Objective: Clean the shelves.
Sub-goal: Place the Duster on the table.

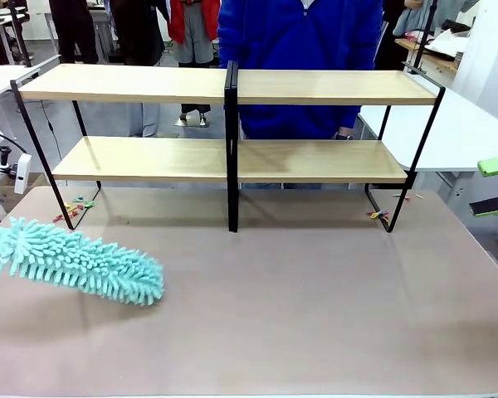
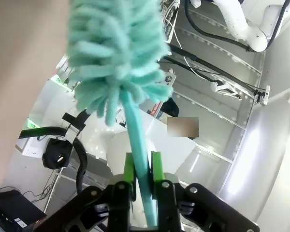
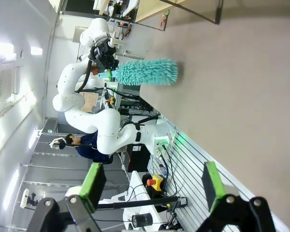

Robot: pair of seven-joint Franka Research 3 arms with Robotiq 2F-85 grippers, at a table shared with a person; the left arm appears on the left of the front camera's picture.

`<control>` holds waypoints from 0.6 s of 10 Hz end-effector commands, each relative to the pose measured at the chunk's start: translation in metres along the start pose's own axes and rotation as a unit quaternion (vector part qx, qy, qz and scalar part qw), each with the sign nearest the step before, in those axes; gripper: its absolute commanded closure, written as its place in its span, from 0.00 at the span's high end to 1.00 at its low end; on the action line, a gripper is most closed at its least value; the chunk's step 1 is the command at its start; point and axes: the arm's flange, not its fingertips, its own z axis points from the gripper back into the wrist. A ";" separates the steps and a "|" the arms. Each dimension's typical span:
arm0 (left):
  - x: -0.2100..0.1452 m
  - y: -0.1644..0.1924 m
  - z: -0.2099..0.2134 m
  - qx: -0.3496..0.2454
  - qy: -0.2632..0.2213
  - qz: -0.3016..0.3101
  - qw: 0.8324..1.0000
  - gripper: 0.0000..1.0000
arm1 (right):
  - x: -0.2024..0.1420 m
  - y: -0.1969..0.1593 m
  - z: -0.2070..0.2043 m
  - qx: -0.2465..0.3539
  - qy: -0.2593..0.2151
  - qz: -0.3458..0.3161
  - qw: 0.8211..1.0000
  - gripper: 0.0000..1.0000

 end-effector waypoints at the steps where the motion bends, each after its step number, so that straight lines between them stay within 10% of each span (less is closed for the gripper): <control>1: -0.001 0.001 0.001 0.007 -0.026 -0.004 1.000 0.75 | 0.004 0.001 0.000 0.009 -0.004 0.014 1.000 1.00; 2: -0.005 -0.001 0.004 0.023 -0.039 0.000 0.999 0.75 | 0.004 0.001 0.000 0.009 -0.004 0.014 1.000 1.00; 3: -0.011 -0.004 0.009 0.042 -0.062 0.001 0.997 1.00 | 0.004 0.001 0.000 0.009 -0.004 0.014 1.000 1.00; 6: -0.060 -0.012 0.039 0.117 -0.201 0.014 0.973 1.00 | 0.004 0.001 0.000 0.009 -0.004 0.014 1.000 1.00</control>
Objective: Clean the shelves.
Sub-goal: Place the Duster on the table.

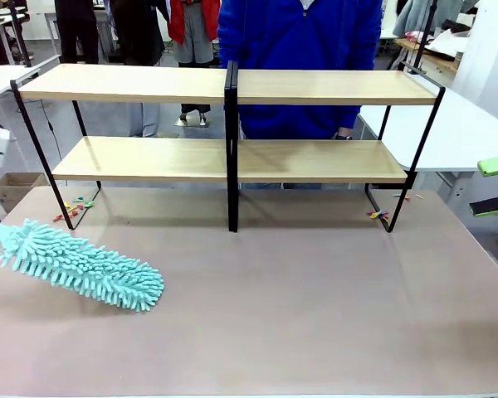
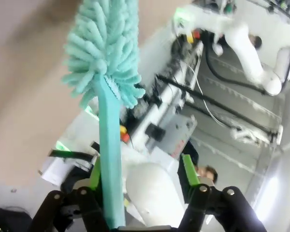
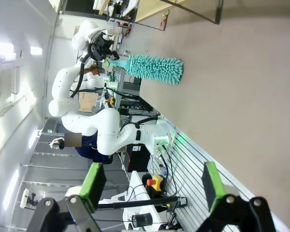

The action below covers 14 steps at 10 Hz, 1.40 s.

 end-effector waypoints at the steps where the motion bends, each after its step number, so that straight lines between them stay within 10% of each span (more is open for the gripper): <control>1: -0.045 0.002 0.021 0.031 -0.089 0.006 0.996 1.00 | 0.004 0.001 0.000 0.010 -0.004 0.014 1.000 1.00; 7: -0.125 -0.050 0.074 0.053 -0.470 -0.138 0.870 1.00 | 0.004 0.001 0.000 0.010 -0.004 0.014 1.000 1.00; 12: -0.129 -0.082 0.027 -0.212 -0.444 -0.191 0.849 1.00 | 0.004 0.001 0.000 0.010 -0.004 0.014 1.000 1.00; 14: -0.133 -0.091 0.035 -0.173 -0.457 -0.203 0.849 1.00 | 0.004 0.001 0.000 0.010 -0.004 0.014 1.000 1.00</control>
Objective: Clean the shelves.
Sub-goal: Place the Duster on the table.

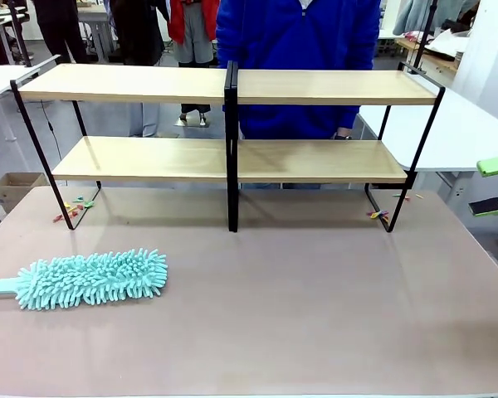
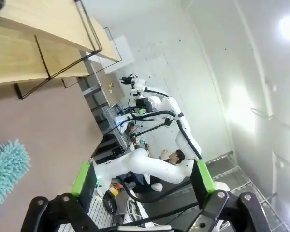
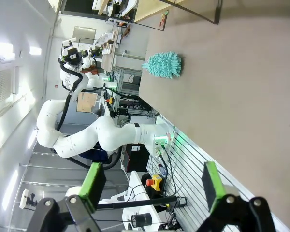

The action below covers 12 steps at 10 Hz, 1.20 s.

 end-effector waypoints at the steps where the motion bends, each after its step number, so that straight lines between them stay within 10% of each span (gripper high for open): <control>1: 0.010 -0.014 0.001 0.044 0.005 -0.029 0.999 1.00 | 0.003 0.001 0.000 0.012 -0.005 0.014 1.000 1.00; 12: 0.010 -0.014 0.001 0.044 0.005 -0.029 0.999 1.00 | 0.003 0.001 0.000 0.012 -0.005 0.014 1.000 1.00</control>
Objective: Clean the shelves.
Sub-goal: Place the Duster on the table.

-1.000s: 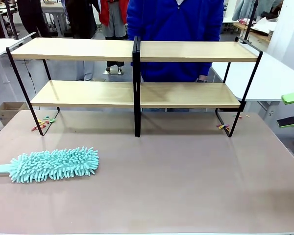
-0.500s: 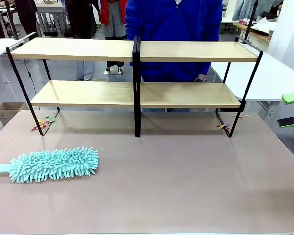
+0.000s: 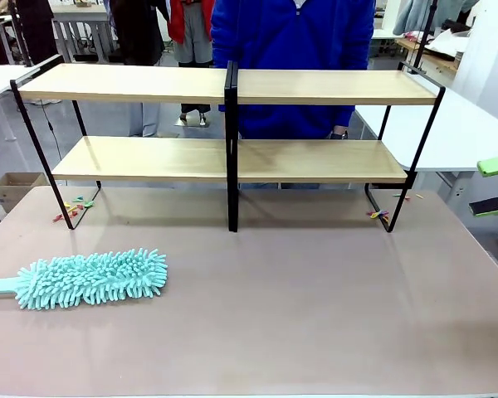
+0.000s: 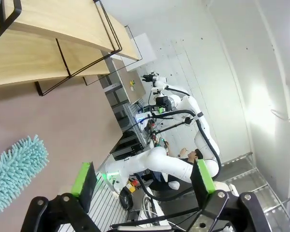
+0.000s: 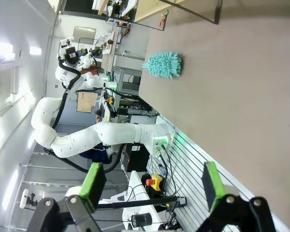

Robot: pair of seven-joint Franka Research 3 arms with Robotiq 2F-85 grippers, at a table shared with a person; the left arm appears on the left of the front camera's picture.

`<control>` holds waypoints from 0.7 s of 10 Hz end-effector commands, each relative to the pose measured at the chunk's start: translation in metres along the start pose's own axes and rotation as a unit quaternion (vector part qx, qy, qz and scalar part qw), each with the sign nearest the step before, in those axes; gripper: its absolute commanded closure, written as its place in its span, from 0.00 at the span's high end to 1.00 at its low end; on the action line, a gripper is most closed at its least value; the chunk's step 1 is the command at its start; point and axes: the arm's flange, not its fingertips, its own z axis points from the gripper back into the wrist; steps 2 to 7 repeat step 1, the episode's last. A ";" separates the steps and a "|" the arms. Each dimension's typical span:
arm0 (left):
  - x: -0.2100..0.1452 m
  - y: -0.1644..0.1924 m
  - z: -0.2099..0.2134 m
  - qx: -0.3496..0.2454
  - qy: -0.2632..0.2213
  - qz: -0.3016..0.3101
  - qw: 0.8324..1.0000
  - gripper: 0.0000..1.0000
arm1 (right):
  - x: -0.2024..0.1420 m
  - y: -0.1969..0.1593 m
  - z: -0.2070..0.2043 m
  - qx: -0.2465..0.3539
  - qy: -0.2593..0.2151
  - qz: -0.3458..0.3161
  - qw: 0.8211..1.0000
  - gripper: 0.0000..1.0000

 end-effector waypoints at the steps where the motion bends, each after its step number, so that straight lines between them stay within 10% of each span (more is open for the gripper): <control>1: 0.000 0.001 -0.001 -0.016 -0.007 -0.014 1.000 1.00 | 0.003 0.001 0.000 0.012 -0.005 0.013 1.000 1.00; 7: 0.000 0.001 -0.001 -0.016 -0.007 -0.014 1.000 1.00 | 0.003 0.001 0.000 0.012 -0.005 0.013 1.000 1.00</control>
